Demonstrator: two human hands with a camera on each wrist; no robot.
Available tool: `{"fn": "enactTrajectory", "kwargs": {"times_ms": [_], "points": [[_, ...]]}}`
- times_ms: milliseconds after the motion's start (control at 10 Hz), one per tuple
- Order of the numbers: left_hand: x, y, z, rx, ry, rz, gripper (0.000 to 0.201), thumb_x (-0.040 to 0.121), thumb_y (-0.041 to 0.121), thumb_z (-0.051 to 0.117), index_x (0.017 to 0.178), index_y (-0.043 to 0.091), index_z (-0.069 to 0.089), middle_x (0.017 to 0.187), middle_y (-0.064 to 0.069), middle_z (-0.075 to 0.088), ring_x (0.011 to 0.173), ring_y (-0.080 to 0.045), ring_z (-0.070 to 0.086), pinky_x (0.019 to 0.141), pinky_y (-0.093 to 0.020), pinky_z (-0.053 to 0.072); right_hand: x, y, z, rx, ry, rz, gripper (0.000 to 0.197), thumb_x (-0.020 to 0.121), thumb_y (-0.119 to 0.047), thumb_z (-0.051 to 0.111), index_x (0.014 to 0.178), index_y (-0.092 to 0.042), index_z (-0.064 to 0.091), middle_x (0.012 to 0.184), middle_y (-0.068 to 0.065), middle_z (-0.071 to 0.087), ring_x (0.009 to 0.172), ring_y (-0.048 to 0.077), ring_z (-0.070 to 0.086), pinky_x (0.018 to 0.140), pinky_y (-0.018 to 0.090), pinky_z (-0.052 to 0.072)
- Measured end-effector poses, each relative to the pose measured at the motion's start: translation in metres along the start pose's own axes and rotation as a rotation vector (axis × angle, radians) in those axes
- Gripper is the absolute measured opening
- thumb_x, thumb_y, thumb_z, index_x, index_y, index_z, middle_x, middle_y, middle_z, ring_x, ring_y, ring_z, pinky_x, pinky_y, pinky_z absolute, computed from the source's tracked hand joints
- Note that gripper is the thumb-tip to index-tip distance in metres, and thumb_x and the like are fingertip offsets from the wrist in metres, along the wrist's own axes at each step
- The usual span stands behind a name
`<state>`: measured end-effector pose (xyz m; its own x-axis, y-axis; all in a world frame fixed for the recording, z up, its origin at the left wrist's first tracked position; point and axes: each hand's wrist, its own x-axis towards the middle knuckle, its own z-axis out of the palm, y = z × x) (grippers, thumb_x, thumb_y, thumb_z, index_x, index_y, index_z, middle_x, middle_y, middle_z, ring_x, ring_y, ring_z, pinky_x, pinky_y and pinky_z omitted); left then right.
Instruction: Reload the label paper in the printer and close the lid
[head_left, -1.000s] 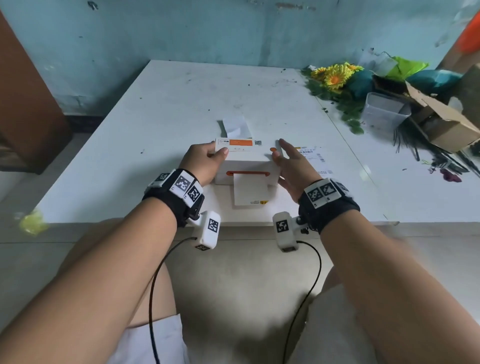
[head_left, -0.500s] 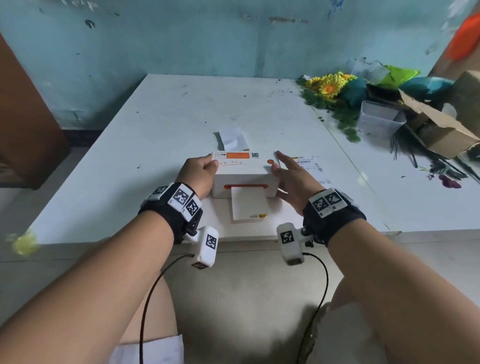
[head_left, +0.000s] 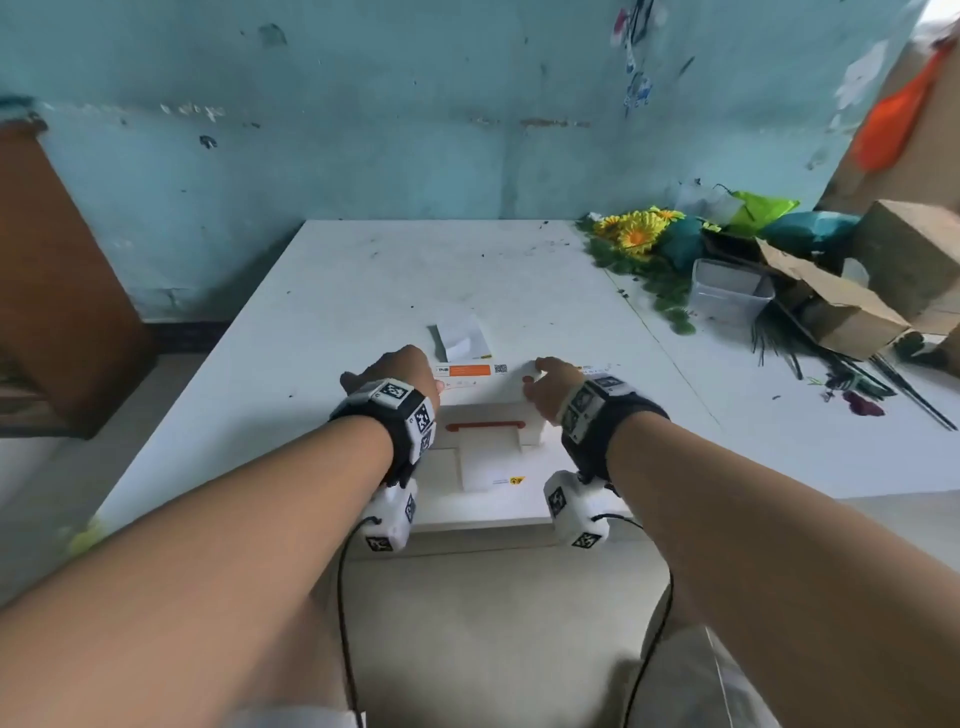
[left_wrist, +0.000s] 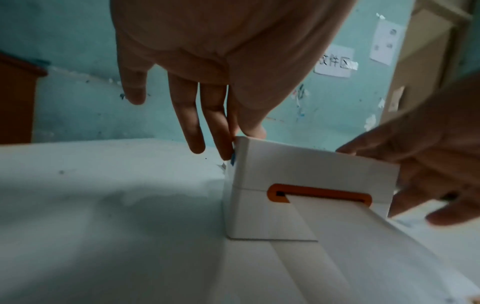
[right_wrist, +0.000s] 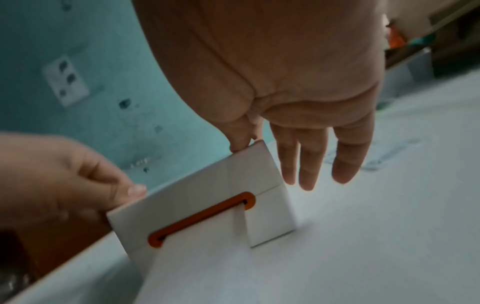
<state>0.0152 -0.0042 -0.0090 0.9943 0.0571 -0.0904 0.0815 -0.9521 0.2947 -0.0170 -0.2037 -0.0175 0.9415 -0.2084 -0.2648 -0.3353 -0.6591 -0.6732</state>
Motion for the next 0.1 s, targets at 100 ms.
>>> {"fn": "enactTrajectory", "kwargs": {"times_ms": [100], "points": [[-0.0117,0.0125,-0.0152,0.173,0.048,0.091,0.026,0.097,0.026,0.066,0.079,0.018,0.049,0.104,-0.002,0.073,0.093,-0.029,0.062,0.103,-0.041,0.038,-0.0154,-0.0163,-0.0155,-0.172,0.005,0.006,0.052,0.113,-0.023,0.055,0.157,0.002,0.045,0.163,0.020,0.048,0.152,0.038,0.046,0.120,0.040,0.038]]}}
